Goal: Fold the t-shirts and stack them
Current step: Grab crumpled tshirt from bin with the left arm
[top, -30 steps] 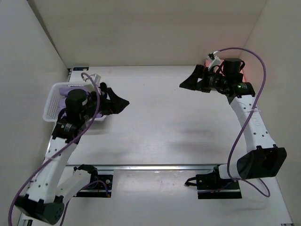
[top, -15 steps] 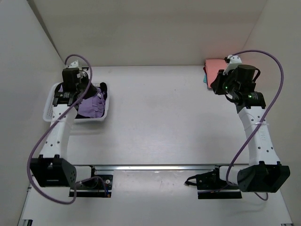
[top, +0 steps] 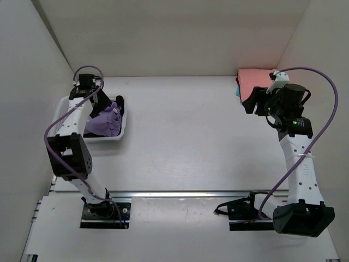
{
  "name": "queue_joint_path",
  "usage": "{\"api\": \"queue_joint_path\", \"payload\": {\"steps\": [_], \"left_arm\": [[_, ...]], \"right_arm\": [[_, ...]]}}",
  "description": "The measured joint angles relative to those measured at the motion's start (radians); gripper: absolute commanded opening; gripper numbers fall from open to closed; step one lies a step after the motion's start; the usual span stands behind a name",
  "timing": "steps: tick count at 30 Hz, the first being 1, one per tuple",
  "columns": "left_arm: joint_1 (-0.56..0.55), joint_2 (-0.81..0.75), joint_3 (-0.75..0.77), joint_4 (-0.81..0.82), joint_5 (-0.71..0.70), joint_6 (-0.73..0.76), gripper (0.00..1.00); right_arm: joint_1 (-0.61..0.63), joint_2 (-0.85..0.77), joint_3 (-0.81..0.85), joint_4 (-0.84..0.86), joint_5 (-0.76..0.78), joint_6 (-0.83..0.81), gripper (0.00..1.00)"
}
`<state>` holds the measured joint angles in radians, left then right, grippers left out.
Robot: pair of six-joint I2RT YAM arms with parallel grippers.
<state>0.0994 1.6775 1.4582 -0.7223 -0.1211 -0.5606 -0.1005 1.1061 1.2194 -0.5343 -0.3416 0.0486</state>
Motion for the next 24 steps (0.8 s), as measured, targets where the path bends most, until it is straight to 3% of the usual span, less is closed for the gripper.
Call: {"api": "queue_joint_path", "payload": {"steps": [7,11,14,16,18,19,24], "left_arm": [[-0.021,0.180,0.001,-0.006,-0.065,-0.036,0.73],[-0.030,0.228,0.008,-0.003,-0.094,-0.040,0.59],[-0.030,0.265,0.013,-0.004,-0.107,-0.043,0.57],[-0.029,0.282,0.008,0.000,-0.107,-0.048,0.43],[-0.029,0.285,-0.011,0.010,-0.107,-0.055,0.07],[-0.029,0.285,-0.016,0.011,-0.108,-0.051,0.00],[-0.035,0.281,0.027,-0.034,-0.136,-0.064,0.00]], "right_arm": [[-0.034,0.014,-0.015,0.004,-0.019,0.005,0.62],[-0.026,0.040,-0.015,0.005,-0.026,0.004,0.62],[-0.023,0.060,-0.015,0.004,-0.031,0.004,0.61],[-0.018,0.069,-0.014,0.005,-0.034,0.004,0.61],[-0.018,0.074,-0.014,0.006,-0.035,0.004,0.58],[-0.015,0.076,-0.014,0.007,-0.038,0.007,0.59],[0.003,0.082,-0.013,0.017,-0.042,0.019,0.55]]}}
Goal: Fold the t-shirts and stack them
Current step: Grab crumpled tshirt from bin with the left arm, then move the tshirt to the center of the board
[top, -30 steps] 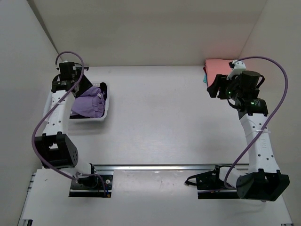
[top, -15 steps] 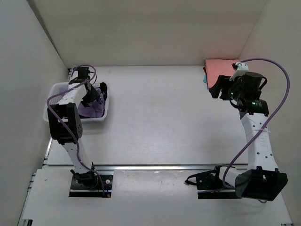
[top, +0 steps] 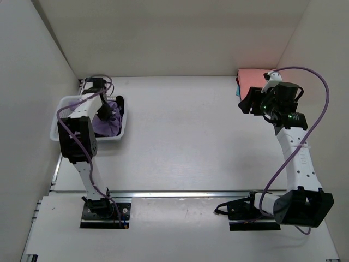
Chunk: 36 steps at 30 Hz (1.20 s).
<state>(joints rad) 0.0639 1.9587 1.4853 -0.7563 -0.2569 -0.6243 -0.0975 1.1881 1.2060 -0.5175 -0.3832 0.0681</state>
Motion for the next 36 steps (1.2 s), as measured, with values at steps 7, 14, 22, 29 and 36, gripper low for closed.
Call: {"api": "queue_joint_path", "payload": {"steps": [7,14,22,29,36], "left_arm": [[-0.109,-0.031,0.526,-0.045,-0.089,0.051,0.00],[-0.368,-0.303,0.648,0.313,0.294,0.064,0.00],[-0.361,-0.360,0.593,0.512,0.613,-0.037,0.00],[-0.367,-0.323,0.306,0.500,0.778,-0.066,0.35],[-0.275,-0.331,-0.209,0.470,0.822,-0.200,0.60]], "right_arm": [[0.011,-0.005,-0.003,0.013,-0.021,0.045,0.50],[0.011,-0.076,-0.065,0.045,-0.045,0.099,0.47],[0.017,-0.135,-0.093,0.063,-0.055,0.135,0.46],[0.023,-0.181,-0.145,0.078,-0.054,0.151,0.53],[0.131,-0.110,-0.149,0.076,-0.032,0.133,0.64]]}}
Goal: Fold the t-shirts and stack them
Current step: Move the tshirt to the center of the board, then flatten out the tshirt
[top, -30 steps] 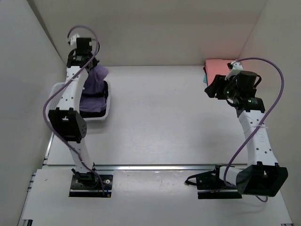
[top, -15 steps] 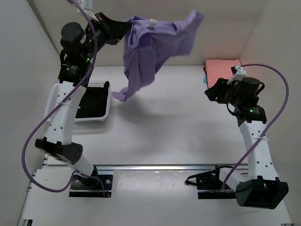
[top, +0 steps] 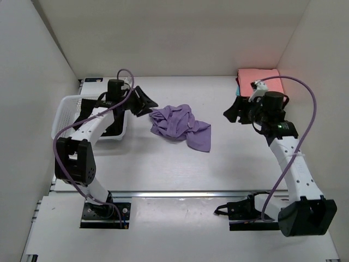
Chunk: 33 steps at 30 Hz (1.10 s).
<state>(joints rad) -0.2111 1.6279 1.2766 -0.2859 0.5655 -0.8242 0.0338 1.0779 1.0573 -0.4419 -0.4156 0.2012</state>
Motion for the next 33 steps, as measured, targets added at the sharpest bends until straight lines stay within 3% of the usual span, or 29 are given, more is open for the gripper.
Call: {"api": "queue_joint_path", "payload": {"steps": [3,7,12,18,28,29,31,32,33], "left_arm": [[0.034,0.000,-0.019,-0.077,-0.042,0.011,0.66],[-0.032,-0.003,0.039,-0.121,-0.101,0.067,0.70],[-0.107,0.020,0.058,-0.195,-0.170,0.124,0.69],[-0.191,0.163,0.176,-0.265,-0.296,0.186,0.67],[-0.336,0.221,0.159,-0.335,-0.379,0.170,0.71],[-0.342,0.224,0.154,-0.336,-0.384,0.164,0.70],[-0.344,0.242,0.150,-0.341,-0.393,0.147,0.52],[-0.344,0.257,0.150,-0.340,-0.398,0.138,0.43],[-0.344,0.276,0.151,-0.341,-0.402,0.134,0.23]], "right_arm": [[0.051,0.081,-0.008,0.002,0.006,-0.023,0.68],[0.099,0.180,-0.072,0.039,0.013,-0.046,0.69],[0.143,0.332,-0.132,0.069,0.037,-0.047,0.70],[0.187,0.456,-0.154,0.115,0.094,-0.032,0.66],[0.285,0.591,-0.121,0.160,0.158,0.026,0.63],[0.293,0.599,-0.114,0.165,0.161,0.033,0.58],[0.304,0.618,-0.100,0.173,0.164,0.045,0.45],[0.306,0.628,-0.095,0.177,0.164,0.051,0.29],[0.306,0.637,-0.089,0.182,0.161,0.058,0.03]]}}
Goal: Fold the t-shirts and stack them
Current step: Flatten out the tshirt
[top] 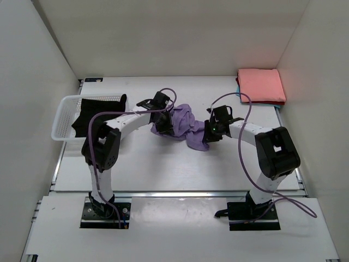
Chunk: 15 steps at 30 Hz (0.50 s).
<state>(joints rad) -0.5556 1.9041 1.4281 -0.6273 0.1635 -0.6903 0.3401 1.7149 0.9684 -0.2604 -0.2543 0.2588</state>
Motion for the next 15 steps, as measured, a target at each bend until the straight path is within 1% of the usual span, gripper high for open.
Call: {"api": "queue_joint_path", "payload": {"steps": [1,2,6,9,12,15], "left_arm": [[0.000,0.024,0.007,-0.006,-0.002,-0.004,0.02],[0.001,0.053,0.018,-0.010,-0.005,-0.008,0.00],[0.006,0.153,0.102,-0.053,-0.017,-0.008,0.00],[0.016,0.172,0.208,-0.111,-0.026,-0.005,0.00],[0.049,0.171,0.397,-0.159,-0.025,0.000,0.00],[0.110,0.176,0.693,-0.206,-0.013,0.011,0.00]], "right_arm": [[0.000,0.009,0.003,0.005,-0.001,0.002,0.00],[-0.001,0.019,0.003,0.006,-0.007,0.013,0.00],[-0.014,0.026,0.033,-0.040,-0.009,0.015,0.00],[-0.037,0.008,0.078,-0.085,0.016,-0.003,0.00],[-0.088,-0.086,0.120,-0.114,0.061,-0.023,0.00],[-0.151,-0.238,0.181,-0.118,0.124,-0.048,0.00]]}}
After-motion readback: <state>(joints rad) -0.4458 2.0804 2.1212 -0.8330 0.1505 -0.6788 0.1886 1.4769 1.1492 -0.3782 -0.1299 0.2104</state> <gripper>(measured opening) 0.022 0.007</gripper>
